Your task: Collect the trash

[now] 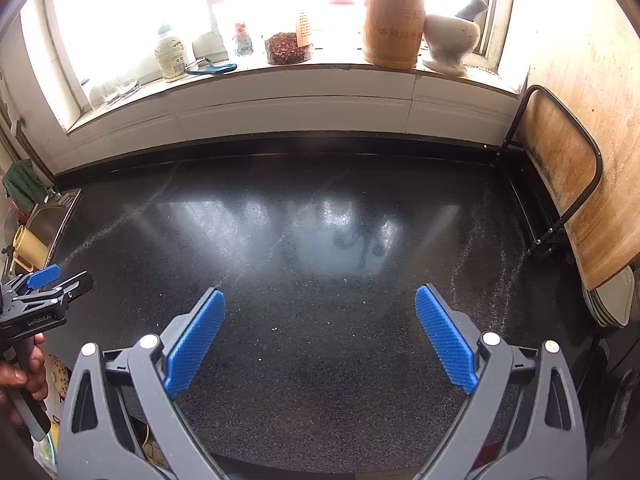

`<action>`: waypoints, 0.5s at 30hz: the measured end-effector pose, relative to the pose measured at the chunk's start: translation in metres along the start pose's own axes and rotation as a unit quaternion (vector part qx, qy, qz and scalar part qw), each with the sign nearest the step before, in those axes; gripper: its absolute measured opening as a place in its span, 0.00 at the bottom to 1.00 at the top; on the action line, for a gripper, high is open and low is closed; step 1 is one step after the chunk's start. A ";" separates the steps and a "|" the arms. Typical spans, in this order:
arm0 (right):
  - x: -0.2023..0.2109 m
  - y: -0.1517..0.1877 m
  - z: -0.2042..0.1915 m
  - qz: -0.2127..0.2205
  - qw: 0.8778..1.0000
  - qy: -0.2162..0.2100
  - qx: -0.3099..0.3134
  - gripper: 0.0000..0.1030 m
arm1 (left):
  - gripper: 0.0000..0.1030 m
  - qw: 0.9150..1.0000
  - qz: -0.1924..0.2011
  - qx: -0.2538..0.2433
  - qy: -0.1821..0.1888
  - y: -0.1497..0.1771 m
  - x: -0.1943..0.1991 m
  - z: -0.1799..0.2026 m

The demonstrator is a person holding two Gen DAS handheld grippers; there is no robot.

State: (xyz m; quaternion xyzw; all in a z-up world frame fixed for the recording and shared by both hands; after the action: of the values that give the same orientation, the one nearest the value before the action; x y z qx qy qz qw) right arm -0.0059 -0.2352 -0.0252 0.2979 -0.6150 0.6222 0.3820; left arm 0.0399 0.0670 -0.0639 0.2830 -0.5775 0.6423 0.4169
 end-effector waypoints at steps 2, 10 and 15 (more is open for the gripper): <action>0.000 0.000 0.000 0.000 1.000 -0.001 0.000 0.90 | 0.93 1.000 0.001 -0.001 0.000 0.000 0.001 0.000; 0.000 -0.001 -0.003 -0.001 1.000 -0.001 0.004 0.90 | 0.93 1.000 0.002 -0.001 0.001 0.002 0.002 -0.002; 0.000 0.000 -0.003 -0.001 1.000 -0.002 0.003 0.90 | 0.93 1.000 0.001 0.001 0.001 0.001 0.003 -0.004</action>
State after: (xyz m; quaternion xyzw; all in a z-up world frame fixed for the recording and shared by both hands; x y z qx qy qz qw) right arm -0.0052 -0.2320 -0.0257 0.3013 -0.6134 0.6232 0.3803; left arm 0.0378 0.0716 -0.0630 0.2823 -0.5769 0.6433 0.4168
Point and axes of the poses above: each gripper's, at about its wrist camera, not at the fingertips, and x roughly against the way its jaws point, z to its right, y to its underside, the point moved 4 cm from there along -x, roughly the way its jaws point, and after that the axes turned 8 degrees about y, right-handed, at the moved point
